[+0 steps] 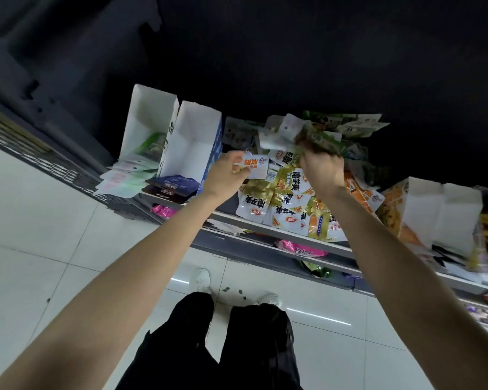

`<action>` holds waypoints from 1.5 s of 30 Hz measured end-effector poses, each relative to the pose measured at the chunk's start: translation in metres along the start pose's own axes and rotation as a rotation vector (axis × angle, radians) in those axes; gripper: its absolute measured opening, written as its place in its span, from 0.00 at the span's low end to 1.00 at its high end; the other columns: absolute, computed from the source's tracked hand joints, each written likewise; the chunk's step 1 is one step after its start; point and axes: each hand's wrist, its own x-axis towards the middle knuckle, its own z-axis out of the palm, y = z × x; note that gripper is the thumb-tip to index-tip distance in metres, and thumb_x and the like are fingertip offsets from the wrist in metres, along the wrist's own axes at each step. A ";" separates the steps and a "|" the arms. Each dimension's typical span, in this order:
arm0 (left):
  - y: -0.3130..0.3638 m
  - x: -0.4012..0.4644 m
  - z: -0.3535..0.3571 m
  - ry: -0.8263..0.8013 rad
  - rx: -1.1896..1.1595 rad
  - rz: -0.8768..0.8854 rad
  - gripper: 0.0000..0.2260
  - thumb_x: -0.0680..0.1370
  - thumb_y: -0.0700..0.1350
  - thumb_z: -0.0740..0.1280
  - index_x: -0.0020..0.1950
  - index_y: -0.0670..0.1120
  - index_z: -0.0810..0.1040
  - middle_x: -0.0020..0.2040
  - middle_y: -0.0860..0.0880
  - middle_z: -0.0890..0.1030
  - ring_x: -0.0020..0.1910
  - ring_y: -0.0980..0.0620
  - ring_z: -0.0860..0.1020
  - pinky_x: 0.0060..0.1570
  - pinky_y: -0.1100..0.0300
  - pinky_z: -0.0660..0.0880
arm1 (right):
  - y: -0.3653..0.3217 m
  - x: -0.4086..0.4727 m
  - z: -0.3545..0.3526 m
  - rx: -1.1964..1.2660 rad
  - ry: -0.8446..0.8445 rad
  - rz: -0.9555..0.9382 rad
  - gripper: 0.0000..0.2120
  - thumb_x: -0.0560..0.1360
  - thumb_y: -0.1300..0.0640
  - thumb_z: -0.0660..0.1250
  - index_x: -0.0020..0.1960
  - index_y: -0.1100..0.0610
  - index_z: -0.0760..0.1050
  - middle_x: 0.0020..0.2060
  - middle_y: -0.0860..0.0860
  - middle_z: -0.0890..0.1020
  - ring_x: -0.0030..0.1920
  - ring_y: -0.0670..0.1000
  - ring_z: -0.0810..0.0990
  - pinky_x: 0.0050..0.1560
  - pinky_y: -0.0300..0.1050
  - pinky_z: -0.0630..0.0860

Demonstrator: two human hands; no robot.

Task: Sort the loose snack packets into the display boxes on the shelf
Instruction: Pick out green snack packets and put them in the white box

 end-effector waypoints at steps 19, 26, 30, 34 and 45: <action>-0.030 -0.041 -0.157 0.438 0.403 0.433 0.08 0.72 0.45 0.72 0.51 0.48 0.82 0.45 0.50 0.83 0.41 0.49 0.80 0.40 0.58 0.76 | -0.161 -0.008 -0.132 1.301 -0.036 0.173 0.07 0.73 0.62 0.70 0.46 0.52 0.82 0.39 0.44 0.83 0.38 0.44 0.79 0.42 0.41 0.76; -0.054 -0.026 -0.164 0.537 0.176 0.383 0.16 0.75 0.41 0.68 0.62 0.43 0.75 0.58 0.48 0.80 0.54 0.50 0.79 0.53 0.55 0.76 | -0.247 0.029 -0.084 1.247 0.118 0.545 0.08 0.75 0.58 0.69 0.47 0.63 0.81 0.34 0.54 0.83 0.34 0.49 0.79 0.37 0.46 0.77; -0.059 -0.022 -0.168 0.402 0.130 0.284 0.24 0.76 0.41 0.66 0.72 0.45 0.66 0.67 0.49 0.73 0.64 0.51 0.72 0.62 0.60 0.69 | -0.266 0.032 -0.077 1.195 0.227 0.477 0.08 0.75 0.62 0.67 0.51 0.61 0.82 0.39 0.53 0.85 0.38 0.47 0.81 0.41 0.39 0.78; -0.065 -0.018 -0.175 0.271 0.040 0.216 0.30 0.77 0.40 0.65 0.76 0.48 0.56 0.68 0.52 0.71 0.56 0.61 0.72 0.51 0.80 0.63 | -0.270 0.024 -0.065 1.072 0.246 0.139 0.20 0.70 0.76 0.62 0.59 0.63 0.78 0.57 0.57 0.81 0.59 0.52 0.78 0.64 0.37 0.70; -0.081 -0.024 -0.179 0.094 -0.347 0.123 0.25 0.77 0.34 0.61 0.71 0.50 0.63 0.60 0.49 0.75 0.60 0.50 0.75 0.62 0.56 0.72 | -0.262 0.017 -0.060 0.863 0.257 -0.147 0.25 0.68 0.74 0.53 0.59 0.64 0.78 0.57 0.60 0.80 0.60 0.58 0.77 0.61 0.48 0.75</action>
